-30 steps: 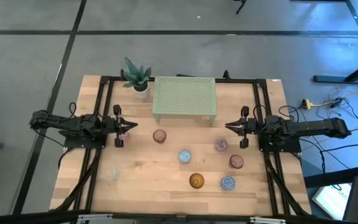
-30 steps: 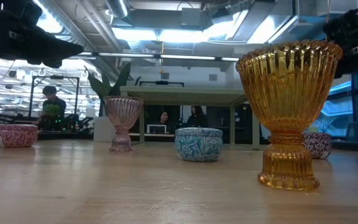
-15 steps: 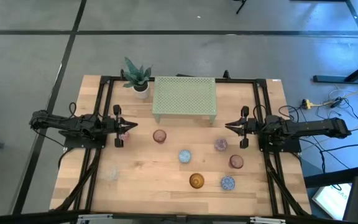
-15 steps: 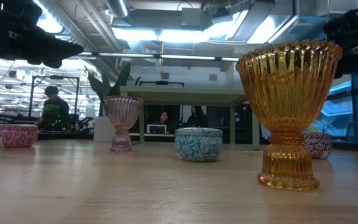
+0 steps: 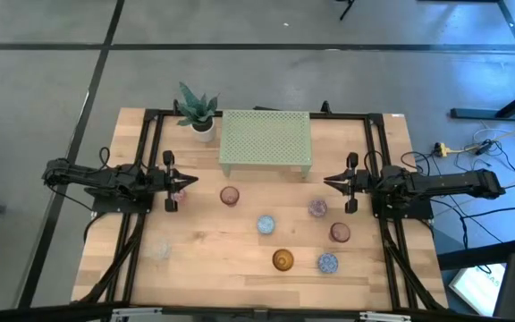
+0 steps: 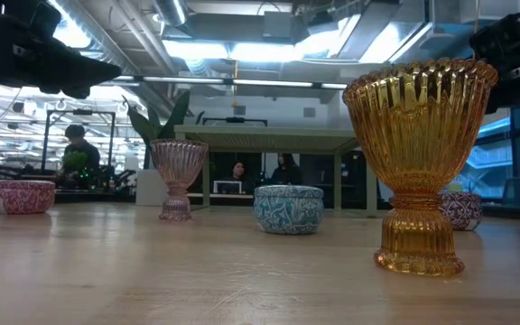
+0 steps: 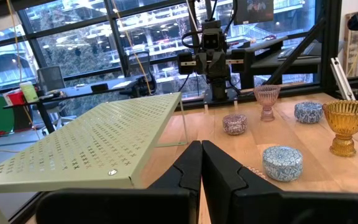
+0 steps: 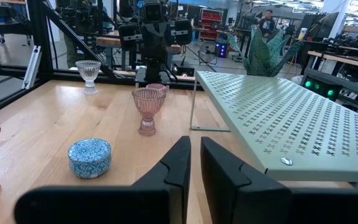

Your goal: Pick & Place candle stick holders

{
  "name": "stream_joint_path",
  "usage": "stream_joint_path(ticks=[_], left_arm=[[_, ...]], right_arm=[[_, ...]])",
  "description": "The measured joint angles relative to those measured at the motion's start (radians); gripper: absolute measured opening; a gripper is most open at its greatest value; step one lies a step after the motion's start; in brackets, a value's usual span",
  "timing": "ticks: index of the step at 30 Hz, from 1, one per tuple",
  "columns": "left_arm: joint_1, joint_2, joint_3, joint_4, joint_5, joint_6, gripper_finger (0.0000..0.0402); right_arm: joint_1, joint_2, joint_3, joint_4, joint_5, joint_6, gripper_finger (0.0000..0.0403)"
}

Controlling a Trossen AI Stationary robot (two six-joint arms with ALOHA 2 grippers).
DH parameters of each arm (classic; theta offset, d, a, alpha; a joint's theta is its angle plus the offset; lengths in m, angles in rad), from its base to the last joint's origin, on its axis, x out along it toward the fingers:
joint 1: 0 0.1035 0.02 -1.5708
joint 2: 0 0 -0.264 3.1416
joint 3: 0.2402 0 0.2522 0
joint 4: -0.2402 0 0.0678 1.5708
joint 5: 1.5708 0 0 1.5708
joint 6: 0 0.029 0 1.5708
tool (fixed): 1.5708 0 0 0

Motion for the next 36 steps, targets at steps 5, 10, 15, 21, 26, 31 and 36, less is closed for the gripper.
stream_joint_path(ticks=[5, 10, 15, 21, 26, 31, 36], left_arm=[[0.000, 0.000, 0.000, 0.000, 0.000, 0.000, 0.0006], [0.000, 0.000, 0.000, 0.000, 0.000, 0.000, 0.0006], [0.000, 0.000, 0.000, 0.000, 0.000, 0.000, 0.0006], [0.000, 0.000, 0.000, 0.000, 0.000, 0.000, 0.0006], [0.000, 0.000, 0.000, 0.000, 0.000, 0.025, 0.0006], [0.000, 0.000, 0.000, 0.000, 0.000, 0.042, 0.0006], [0.000, 0.000, 0.000, 0.000, 0.000, 0.011, 0.0006]], right_arm=[[0.000, 0.000, 0.000, 0.000, 0.000, 0.000, 0.0042], [0.000, 0.000, 0.000, 0.000, 0.000, 0.000, 0.0042], [0.000, 0.000, 0.000, 0.000, 0.000, 0.000, 0.0042], [0.000, 0.000, 0.000, 0.000, 0.000, 0.029, 0.0042], [0.000, 0.000, 0.000, 0.003, 0.000, 0.106, 0.0042], [0.000, 0.000, 0.000, 0.034, 0.000, -0.003, 0.0042], [0.000, 0.000, 0.000, 0.067, 0.000, -0.041, 0.0041]])
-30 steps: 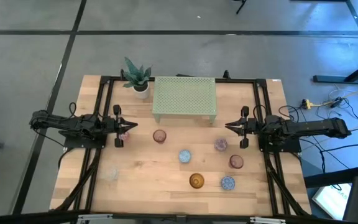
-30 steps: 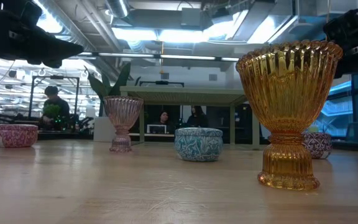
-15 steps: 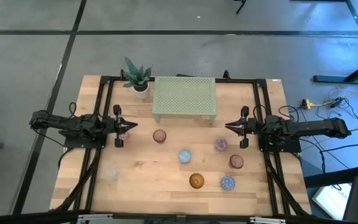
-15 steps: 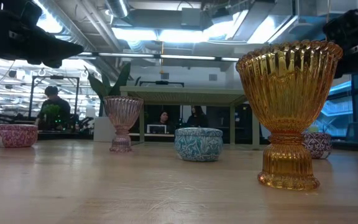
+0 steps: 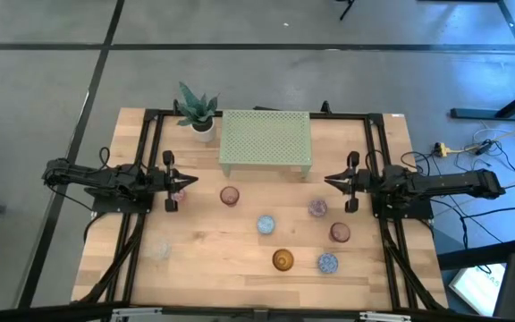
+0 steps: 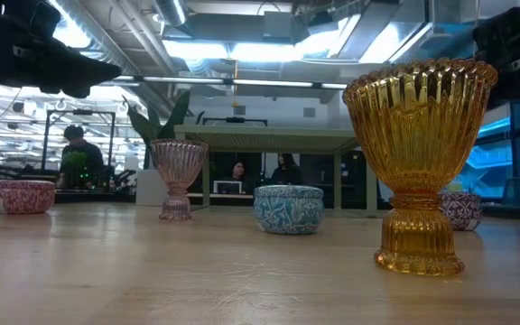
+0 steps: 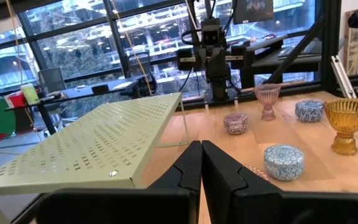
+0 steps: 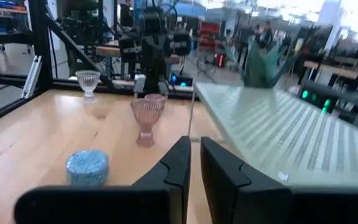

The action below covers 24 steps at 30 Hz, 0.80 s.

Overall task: Pick & Place candle stick holders
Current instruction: Put the left pink glass candle holder on the shelf

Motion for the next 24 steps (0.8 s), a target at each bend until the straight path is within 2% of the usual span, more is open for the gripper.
stream_joint_path(ticks=[3, 9, 14, 19, 24], left_arm=[[0.000, 0.000, 0.000, 0.001, 0.003, -0.009, 0.0006], [0.000, 0.000, 0.000, 0.009, 0.077, -0.086, 0.0006], [0.000, 0.000, 0.000, 0.088, 0.081, -0.090, 0.0006], [0.000, 0.000, 0.000, 0.172, 0.088, -0.090, 0.0006], [0.000, 0.000, 0.000, 0.182, 0.086, -0.090, 0.0006]], right_arm=[[0.000, 0.000, 0.000, 0.071, 0.000, -0.034, 0.0041], [0.000, 0.000, 0.000, 0.260, -0.003, -0.059, 0.0041], [0.000, 0.000, 0.000, 0.368, 0.002, -0.143, 0.0041], [0.000, 0.000, 0.000, 0.388, 0.094, -0.144, 0.0041], [0.000, 0.000, 0.001, 0.410, 0.162, -0.144, 0.0041]])
